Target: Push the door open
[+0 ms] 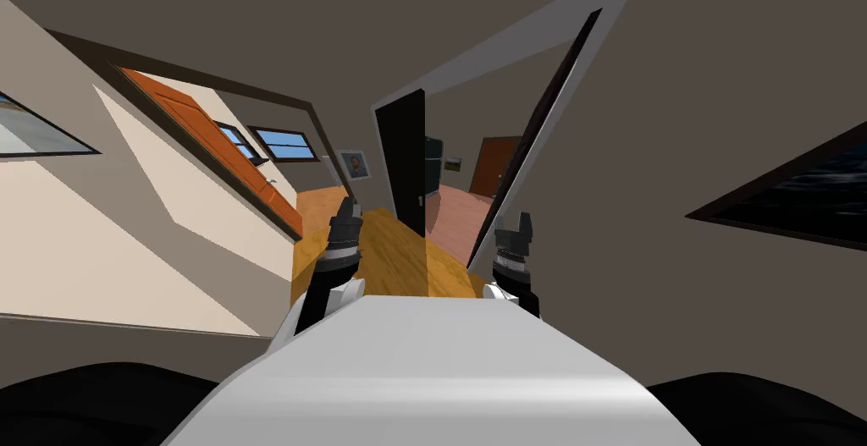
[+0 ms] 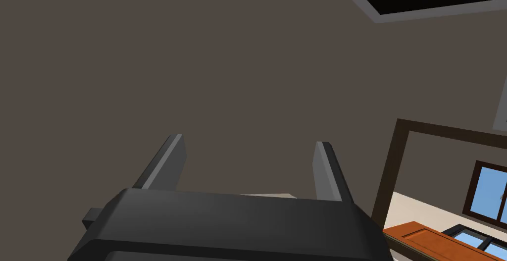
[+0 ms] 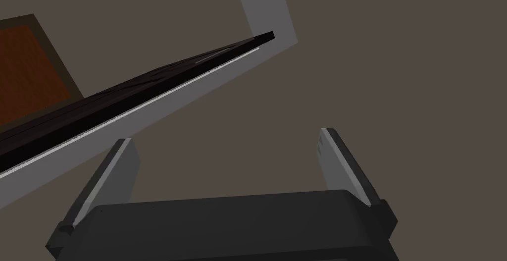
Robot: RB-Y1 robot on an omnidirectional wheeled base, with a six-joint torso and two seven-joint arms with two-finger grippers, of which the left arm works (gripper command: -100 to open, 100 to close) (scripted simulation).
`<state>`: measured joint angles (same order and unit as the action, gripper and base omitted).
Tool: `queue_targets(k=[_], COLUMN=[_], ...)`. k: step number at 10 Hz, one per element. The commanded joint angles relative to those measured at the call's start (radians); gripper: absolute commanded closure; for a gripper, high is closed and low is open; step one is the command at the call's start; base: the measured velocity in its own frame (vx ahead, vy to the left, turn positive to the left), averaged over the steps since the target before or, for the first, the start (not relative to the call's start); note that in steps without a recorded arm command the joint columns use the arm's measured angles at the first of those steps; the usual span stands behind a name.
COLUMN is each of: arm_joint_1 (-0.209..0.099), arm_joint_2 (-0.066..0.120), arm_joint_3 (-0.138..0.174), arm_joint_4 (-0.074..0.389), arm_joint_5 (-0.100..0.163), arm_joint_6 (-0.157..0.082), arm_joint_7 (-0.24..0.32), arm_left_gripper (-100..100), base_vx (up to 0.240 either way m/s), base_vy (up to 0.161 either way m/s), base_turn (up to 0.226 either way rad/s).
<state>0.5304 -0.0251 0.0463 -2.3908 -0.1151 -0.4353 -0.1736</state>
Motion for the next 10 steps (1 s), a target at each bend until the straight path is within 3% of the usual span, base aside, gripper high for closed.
queue_targets(k=[1, 10], arm_joint_1=[-0.013, -0.083], arm_joint_2=[0.01, 0.05], arm_joint_3=[-0.007, -0.044], arm_joint_4=[0.032, 0.208], arm_joint_5=[-0.001, -0.008], arm_joint_6=[-0.007, -0.045], arm_joint_7=[0.007, 0.045], arm_left_gripper=[-100, -100], base_vx=[0.066, 0.098], base_vy=[0.019, 0.04], base_turn=[-0.016, -0.017])
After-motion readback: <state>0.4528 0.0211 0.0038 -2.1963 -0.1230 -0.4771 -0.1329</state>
